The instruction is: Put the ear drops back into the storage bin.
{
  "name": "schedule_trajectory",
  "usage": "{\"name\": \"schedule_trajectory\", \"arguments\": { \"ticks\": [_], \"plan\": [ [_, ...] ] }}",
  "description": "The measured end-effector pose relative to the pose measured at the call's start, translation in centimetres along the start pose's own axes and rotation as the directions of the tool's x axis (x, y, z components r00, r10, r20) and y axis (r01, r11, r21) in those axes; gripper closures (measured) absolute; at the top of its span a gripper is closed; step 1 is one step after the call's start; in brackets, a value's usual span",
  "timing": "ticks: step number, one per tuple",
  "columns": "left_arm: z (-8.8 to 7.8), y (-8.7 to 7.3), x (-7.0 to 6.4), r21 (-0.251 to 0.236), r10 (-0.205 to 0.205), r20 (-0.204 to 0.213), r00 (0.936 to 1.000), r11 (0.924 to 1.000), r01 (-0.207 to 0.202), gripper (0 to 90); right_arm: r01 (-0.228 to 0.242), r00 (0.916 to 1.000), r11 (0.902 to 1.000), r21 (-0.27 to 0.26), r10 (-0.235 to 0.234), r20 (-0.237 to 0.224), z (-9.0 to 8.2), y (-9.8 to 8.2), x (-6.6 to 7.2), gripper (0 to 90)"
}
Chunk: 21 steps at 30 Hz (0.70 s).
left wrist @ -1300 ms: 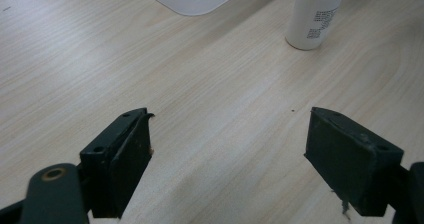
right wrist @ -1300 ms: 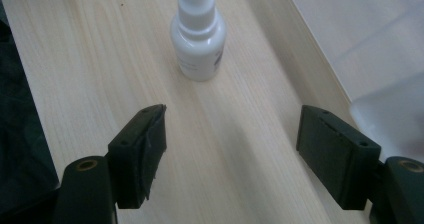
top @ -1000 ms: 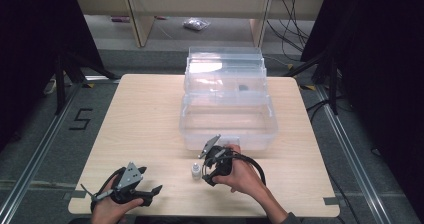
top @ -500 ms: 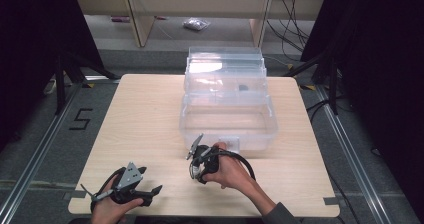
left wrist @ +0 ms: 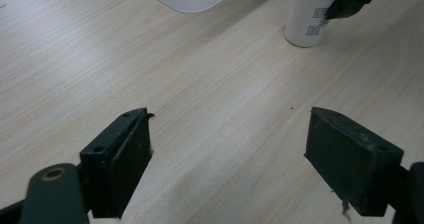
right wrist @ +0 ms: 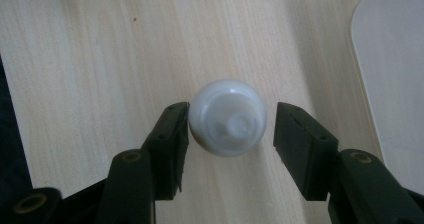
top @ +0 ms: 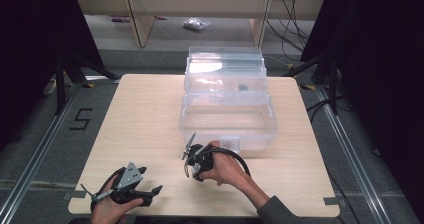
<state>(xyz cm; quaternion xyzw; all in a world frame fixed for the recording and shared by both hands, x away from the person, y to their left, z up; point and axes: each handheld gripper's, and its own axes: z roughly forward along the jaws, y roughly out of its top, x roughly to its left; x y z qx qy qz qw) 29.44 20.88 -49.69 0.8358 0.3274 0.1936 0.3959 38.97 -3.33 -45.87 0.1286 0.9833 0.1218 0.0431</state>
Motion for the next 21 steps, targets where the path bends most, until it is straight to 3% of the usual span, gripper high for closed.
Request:
{"name": "schedule_trajectory", "arguments": {
  "ticks": [1,2,3,4,5,6,7,11,14,15,17,19,21],
  "plan": [
    [0.0,0.0,0.0,0.000,-0.001,-0.004,1.0000,1.0000,0.001,17.7,-0.036,0.9993,0.9993,0.012,0.036,-0.006,0.0,0.1,0.3,49.6],
    [0.0,0.0,0.0,0.000,-0.001,-0.004,1.0000,1.0000,0.001,17.7,-0.036,0.9993,0.9993,0.012,0.036,-0.006,0.0,0.1,0.3,49.6],
    [0.0,0.0,0.0,0.000,0.000,-0.004,1.0000,1.0000,0.000,17.7,0.021,0.9998,0.9998,-0.002,-0.021,-0.005,0.2,0.2,-0.1,50.0],
    [0.0,0.0,0.0,0.000,0.000,-0.004,1.0000,1.0000,0.000,17.7,-0.010,0.9999,1.0000,0.001,0.010,-0.011,0.3,0.3,0.1,50.2],
    [0.0,0.0,0.0,0.001,0.001,-0.004,1.0000,1.0000,-0.001,17.7,0.035,0.9994,0.9994,0.004,-0.035,-0.005,0.4,0.5,-0.1,51.5],
    [0.0,0.0,0.0,0.001,0.002,-0.003,1.0000,1.0000,-0.002,17.7,0.035,0.9994,0.9994,0.004,-0.035,-0.005,0.4,0.5,-0.1,51.5],
    [0.0,0.0,0.0,0.001,0.005,-0.003,1.0000,1.0000,-0.005,17.7,-0.021,0.9995,0.9994,0.029,0.021,-0.024,0.4,0.7,0.4,54.2],
    [0.0,0.0,0.0,-0.002,-0.003,-0.004,1.0000,1.0000,0.003,17.7,0.015,0.9997,0.9990,0.043,-0.014,-0.022,0.7,1.0,0.3,59.8],
    [0.0,0.0,0.0,-0.001,-0.002,-0.003,1.0000,1.0000,0.002,17.7,0.009,0.9998,0.9987,0.050,-0.008,-0.019,0.6,1.2,0.5,60.0],
    [0.0,0.0,0.0,-0.001,-0.003,-0.003,1.0000,1.0000,0.003,17.7,0.039,0.9990,0.9984,0.041,-0.038,-0.023,0.7,1.1,0.3,60.1],
    [0.0,0.0,0.0,-0.001,-0.003,-0.004,1.0000,1.0000,0.003,17.7,0.012,0.9999,0.9981,0.060,-0.011,-0.013,0.4,1.2,0.5,60.1],
    [0.0,0.0,0.0,-0.003,-0.001,-0.004,1.0000,1.0000,0.001,17.7,0.022,0.9995,0.9987,0.047,-0.021,-0.022,0.3,1.1,0.4,60.2],
    [0.0,0.0,0.0,0.000,0.000,-0.003,1.0000,1.0000,0.000,17.7,0.001,0.9998,0.9994,0.036,0.000,-0.021,-0.4,1.0,0.3,60.2]
  ]
}}
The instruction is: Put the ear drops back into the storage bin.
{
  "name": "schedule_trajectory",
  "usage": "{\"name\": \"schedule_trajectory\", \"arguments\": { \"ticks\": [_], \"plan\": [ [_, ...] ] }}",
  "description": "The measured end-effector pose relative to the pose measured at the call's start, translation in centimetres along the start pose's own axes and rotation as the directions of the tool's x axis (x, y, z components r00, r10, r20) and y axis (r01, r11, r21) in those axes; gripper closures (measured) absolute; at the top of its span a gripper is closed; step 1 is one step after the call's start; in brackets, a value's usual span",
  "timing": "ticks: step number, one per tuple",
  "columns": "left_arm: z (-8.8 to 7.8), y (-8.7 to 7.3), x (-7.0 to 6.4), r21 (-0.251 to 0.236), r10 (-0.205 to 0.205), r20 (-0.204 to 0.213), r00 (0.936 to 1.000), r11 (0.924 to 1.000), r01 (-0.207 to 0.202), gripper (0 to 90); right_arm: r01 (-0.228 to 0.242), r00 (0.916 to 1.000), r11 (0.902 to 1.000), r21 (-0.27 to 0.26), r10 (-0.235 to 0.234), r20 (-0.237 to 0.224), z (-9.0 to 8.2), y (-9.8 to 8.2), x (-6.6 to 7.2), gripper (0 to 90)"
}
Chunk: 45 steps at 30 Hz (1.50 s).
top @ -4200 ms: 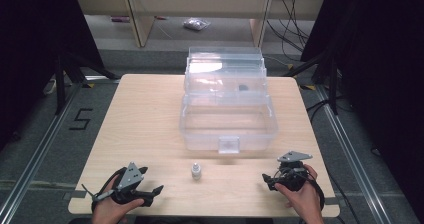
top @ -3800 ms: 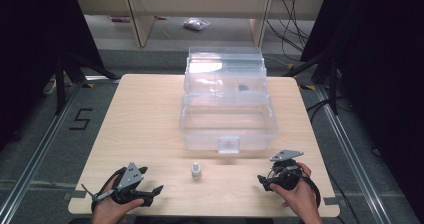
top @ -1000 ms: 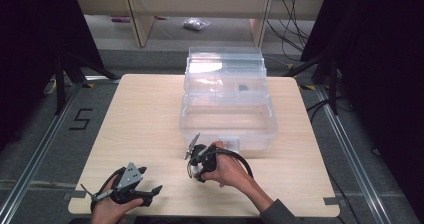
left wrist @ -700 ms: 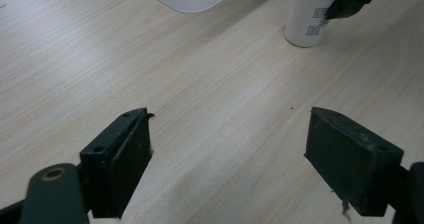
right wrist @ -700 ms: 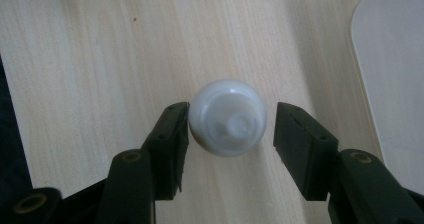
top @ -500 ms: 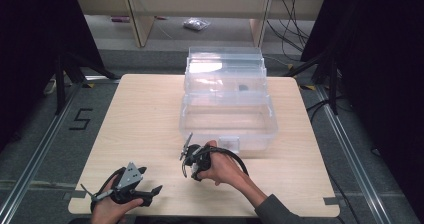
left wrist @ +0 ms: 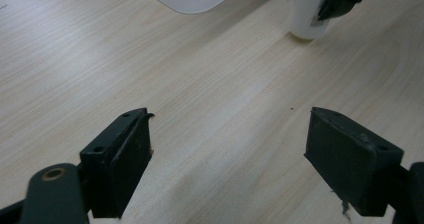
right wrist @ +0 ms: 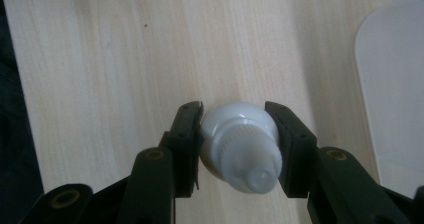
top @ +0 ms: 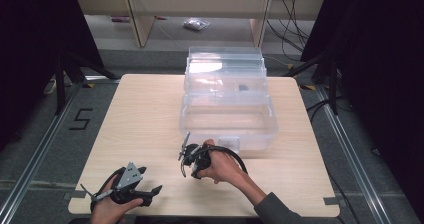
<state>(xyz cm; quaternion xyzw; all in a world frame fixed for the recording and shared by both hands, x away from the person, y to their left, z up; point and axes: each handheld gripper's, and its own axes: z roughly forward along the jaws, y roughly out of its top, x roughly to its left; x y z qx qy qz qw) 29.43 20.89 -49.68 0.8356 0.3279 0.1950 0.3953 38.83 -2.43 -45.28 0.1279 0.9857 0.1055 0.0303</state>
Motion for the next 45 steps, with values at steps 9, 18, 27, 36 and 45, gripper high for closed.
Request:
{"name": "schedule_trajectory", "arguments": {
  "ticks": [9,18,27,36,45],
  "plan": [
    [0.0,0.0,0.0,0.000,0.001,-0.001,1.0000,1.0000,-0.001,17.7,0.018,0.9996,0.9978,-0.064,-0.017,0.021,-3.4,-1.4,-1.6,60.2],
    [0.0,0.0,0.1,0.001,0.012,-0.003,0.9999,0.9999,-0.012,17.7,-0.050,0.9986,0.9964,-0.068,0.051,0.016,-6.6,-2.9,-2.2,60.2],
    [0.1,-0.1,-0.1,-0.003,-0.021,-0.001,0.9998,0.9998,0.021,17.7,-0.096,0.9953,0.9903,-0.100,0.097,0.004,-9.9,-4.9,-3.7,60.3],
    [0.1,0.0,0.0,0.007,-0.008,-0.003,1.0000,0.9999,0.008,17.7,-0.155,0.9859,0.9811,-0.116,0.161,0.046,-12.7,-7.3,-6.1,60.3],
    [0.1,-0.1,0.0,0.006,-0.011,-0.002,0.9999,0.9999,0.011,17.6,-0.245,0.9616,0.9631,-0.112,0.256,0.099,-14.8,-10.1,-9.5,60.3]
  ]
}}
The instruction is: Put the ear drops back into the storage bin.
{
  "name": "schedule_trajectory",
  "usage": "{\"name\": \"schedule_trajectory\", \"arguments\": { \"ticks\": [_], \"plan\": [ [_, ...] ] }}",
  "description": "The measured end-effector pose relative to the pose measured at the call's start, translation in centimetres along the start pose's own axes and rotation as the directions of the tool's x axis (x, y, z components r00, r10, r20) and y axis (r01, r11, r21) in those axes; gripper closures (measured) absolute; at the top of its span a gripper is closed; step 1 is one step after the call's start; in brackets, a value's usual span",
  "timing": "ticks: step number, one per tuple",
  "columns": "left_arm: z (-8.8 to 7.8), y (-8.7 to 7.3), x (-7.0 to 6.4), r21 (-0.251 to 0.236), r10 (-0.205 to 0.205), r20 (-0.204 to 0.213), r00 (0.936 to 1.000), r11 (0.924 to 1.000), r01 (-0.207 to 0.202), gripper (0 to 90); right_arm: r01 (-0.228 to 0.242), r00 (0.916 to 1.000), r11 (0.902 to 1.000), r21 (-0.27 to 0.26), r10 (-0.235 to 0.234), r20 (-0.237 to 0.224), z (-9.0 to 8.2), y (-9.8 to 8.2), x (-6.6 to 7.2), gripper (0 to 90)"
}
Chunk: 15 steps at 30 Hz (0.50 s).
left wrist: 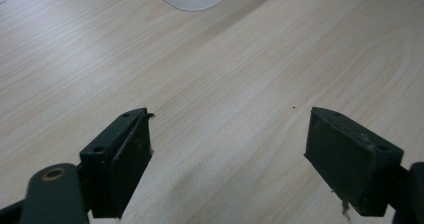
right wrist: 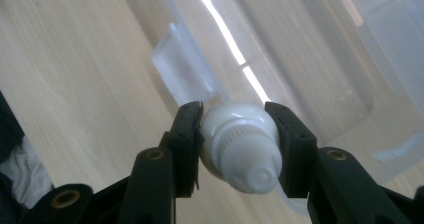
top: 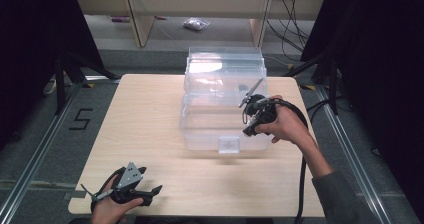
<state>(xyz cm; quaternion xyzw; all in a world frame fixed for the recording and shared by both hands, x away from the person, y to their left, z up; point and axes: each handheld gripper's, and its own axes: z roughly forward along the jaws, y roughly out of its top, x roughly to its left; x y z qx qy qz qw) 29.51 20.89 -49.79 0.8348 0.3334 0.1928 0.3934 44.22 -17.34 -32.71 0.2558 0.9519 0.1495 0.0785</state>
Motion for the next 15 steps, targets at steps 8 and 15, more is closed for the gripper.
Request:
{"name": "schedule_trajectory", "arguments": {
  "ticks": [8,15],
  "plan": [
    [0.0,0.0,0.0,0.001,0.000,0.001,1.0000,1.0000,0.000,17.7,-0.073,0.9973,0.9971,0.023,0.073,0.014,0.1,-0.9,-2.4,60.3],
    [0.0,0.0,0.0,0.000,0.001,0.001,1.0000,1.0000,-0.001,17.7,-0.139,0.9898,0.9884,0.061,0.137,0.037,1.3,-1.7,-4.8,60.2]
  ]
}}
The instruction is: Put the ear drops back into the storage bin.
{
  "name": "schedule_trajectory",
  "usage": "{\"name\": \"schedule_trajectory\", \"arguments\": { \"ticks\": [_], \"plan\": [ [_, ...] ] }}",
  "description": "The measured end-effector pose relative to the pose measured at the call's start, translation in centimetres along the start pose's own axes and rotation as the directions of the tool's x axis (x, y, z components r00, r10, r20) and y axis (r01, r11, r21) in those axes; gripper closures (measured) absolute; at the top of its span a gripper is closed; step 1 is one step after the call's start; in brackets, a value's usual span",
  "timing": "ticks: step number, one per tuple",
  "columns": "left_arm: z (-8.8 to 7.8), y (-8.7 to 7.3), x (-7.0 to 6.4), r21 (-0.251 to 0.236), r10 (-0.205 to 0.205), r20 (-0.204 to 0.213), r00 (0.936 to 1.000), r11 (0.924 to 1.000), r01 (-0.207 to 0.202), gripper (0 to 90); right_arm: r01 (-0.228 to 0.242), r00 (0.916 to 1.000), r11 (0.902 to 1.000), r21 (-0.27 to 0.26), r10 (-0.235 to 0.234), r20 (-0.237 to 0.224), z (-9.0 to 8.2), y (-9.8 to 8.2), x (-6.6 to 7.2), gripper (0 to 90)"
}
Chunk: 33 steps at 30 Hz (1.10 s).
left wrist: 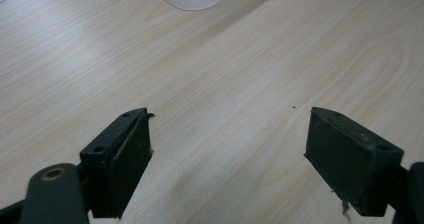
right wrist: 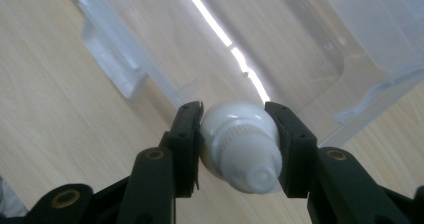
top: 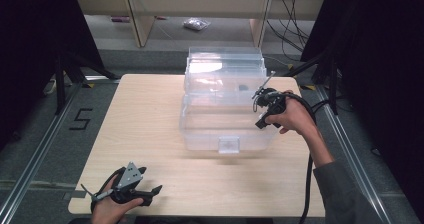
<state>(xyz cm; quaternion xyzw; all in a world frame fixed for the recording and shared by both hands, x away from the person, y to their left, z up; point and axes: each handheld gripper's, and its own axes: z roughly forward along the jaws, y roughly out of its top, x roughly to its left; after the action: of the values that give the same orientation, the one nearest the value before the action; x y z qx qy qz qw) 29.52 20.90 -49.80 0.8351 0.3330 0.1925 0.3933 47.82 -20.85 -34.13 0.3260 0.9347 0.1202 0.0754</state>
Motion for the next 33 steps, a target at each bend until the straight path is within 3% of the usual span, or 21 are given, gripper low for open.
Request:
{"name": "schedule_trajectory", "arguments": {
  "ticks": [13,16,27,33],
  "plan": [
    [0.0,0.0,0.0,0.002,0.001,0.001,1.0000,1.0000,-0.001,17.7,-0.043,0.9991,0.9981,0.045,0.043,-0.005,2.9,0.1,-2.2,60.2],
    [0.0,0.0,0.0,0.003,0.001,0.001,1.0000,1.0000,-0.001,17.7,-0.070,0.9974,0.9951,0.069,0.071,-0.010,3.8,0.0,-2.4,60.2],
    [0.1,0.0,0.0,0.002,0.004,-0.001,1.0000,1.0000,-0.004,17.6,-0.065,0.9976,0.9934,0.095,0.067,-0.017,5.8,-0.1,-3.0,60.2],
    [0.0,0.0,0.0,0.005,0.003,0.006,1.0000,1.0000,-0.003,17.7,-0.098,0.9947,0.9866,0.130,0.101,-0.016,6.6,0.3,-2.9,60.2]
  ]
}}
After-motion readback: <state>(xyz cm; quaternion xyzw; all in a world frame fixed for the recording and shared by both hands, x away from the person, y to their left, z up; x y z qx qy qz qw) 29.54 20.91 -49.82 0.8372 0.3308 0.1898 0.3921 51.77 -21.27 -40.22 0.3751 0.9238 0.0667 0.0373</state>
